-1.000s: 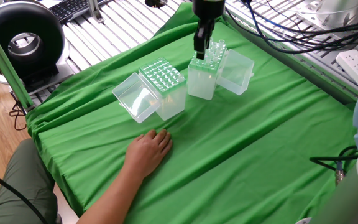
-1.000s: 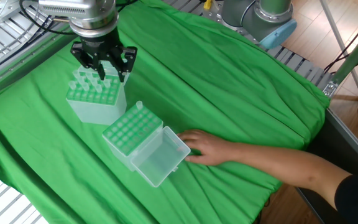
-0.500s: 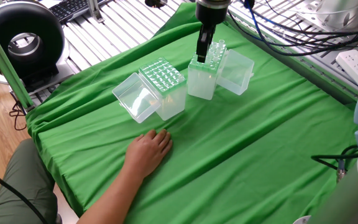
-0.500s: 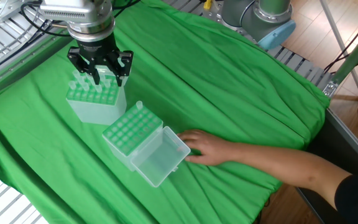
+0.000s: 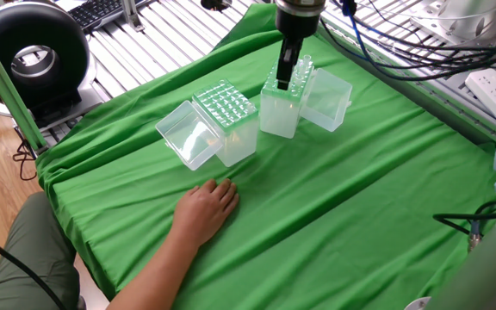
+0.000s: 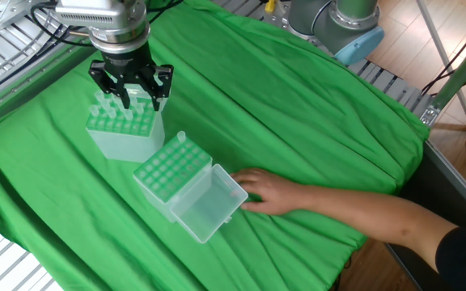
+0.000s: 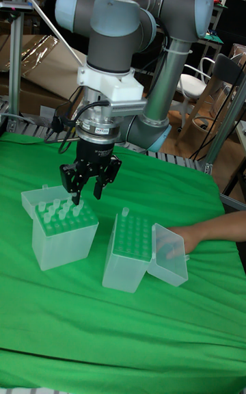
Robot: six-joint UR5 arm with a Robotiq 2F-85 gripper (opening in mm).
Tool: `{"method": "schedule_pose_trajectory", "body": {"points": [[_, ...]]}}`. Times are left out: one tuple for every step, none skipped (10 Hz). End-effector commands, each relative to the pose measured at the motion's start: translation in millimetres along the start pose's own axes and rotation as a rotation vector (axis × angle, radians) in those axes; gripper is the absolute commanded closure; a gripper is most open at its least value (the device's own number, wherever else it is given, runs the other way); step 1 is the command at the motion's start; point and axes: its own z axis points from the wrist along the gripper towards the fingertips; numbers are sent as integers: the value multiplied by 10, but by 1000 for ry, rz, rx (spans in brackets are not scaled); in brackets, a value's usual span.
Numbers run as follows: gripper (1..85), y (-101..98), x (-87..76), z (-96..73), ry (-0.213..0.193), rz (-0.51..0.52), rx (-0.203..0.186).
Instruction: Insert a large pipette tip into the holder for large pipette tips
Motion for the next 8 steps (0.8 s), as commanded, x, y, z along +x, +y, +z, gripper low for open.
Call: {"method": "schedule_pose_trajectory", "body": {"points": [[333,30,74,25,-12,15,-16],[333,35,98,31,-10,23,-17],[333,40,106,36,-11,26,-18],[333,51,107,42,-13,30,-21],[337,57,107,45,-11,35,-21],[337,65,98,49,-12,40,-22],[337,62,100,47,-11,41,-21],[337,32,149,0,8,37,-11]]}}
